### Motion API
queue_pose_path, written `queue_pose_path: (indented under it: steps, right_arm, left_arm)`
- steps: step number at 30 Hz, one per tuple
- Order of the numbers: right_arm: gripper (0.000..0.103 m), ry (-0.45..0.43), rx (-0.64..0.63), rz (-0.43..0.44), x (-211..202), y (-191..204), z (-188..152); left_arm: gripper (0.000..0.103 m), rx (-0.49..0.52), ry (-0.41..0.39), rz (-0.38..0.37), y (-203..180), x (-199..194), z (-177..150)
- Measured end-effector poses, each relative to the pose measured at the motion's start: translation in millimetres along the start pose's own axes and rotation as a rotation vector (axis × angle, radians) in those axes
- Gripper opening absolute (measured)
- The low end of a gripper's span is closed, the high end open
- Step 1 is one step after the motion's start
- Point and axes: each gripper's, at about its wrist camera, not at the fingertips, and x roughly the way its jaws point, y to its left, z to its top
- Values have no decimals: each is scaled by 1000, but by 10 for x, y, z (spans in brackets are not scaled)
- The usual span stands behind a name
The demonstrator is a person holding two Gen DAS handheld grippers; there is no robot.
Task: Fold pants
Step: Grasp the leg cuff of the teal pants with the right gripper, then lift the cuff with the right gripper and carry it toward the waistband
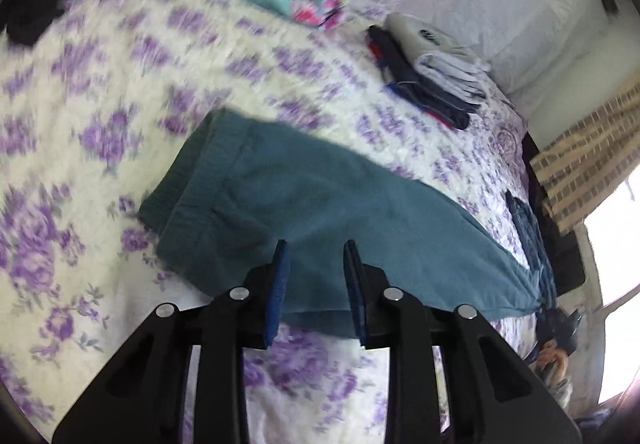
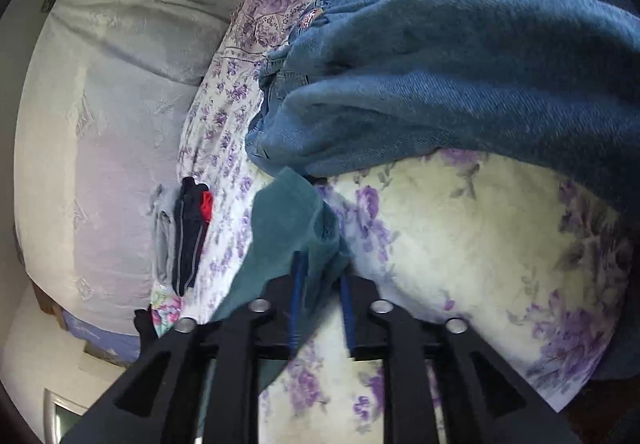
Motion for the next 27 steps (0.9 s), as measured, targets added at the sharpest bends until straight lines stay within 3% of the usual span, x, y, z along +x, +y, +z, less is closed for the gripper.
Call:
queue_pose_path:
  steps: [4, 7, 10, 13, 15, 17, 19, 21, 24, 25, 27]
  right_arm:
    - [33, -15, -21, -14, -9, 85, -16]
    - [36, -31, -29, -25, -4, 95, -52]
    - [42, -34, -14, -12, 18, 132, -51]
    - [46, -26, -20, -25, 33, 179, -45]
    - [57, -19, -32, -17, 37, 236, -50]
    - [59, -11, -59, -31, 12, 285, -56]
    - [59, -12, -75, -58, -51, 293, -45]
    - [61, -74, -62, -85, -230, 292, -17]
    - [64, -152, -79, -56, -411, 454, 34]
    - [68, -134, -108, -29, -376, 578, 51]
    - [74, -3, -214, 56, -73, 993, 28]
  left_arm:
    - [42, 114, -3, -71, -534, -18, 2]
    - [42, 228, 67, -107, -1054, 286, -51]
    - [42, 387, 89, -74, -1633, 657, -166]
    - [48, 457, 105, -57, -1893, 947, -233]
    - [51, 465, 204, -29, -1882, 1199, -345]
    - [51, 466, 255, -4, -1752, 1290, -485]
    - [51, 466, 236, -35, -1615, 1148, -595]
    - [52, 421, 243, -72, -1446, 998, -680]
    - [52, 335, 240, -112, -1299, 877, -708]
    - [51, 290, 238, -132, -1255, 817, -673]
    - [51, 253, 197, -173, -1245, 692, -613]
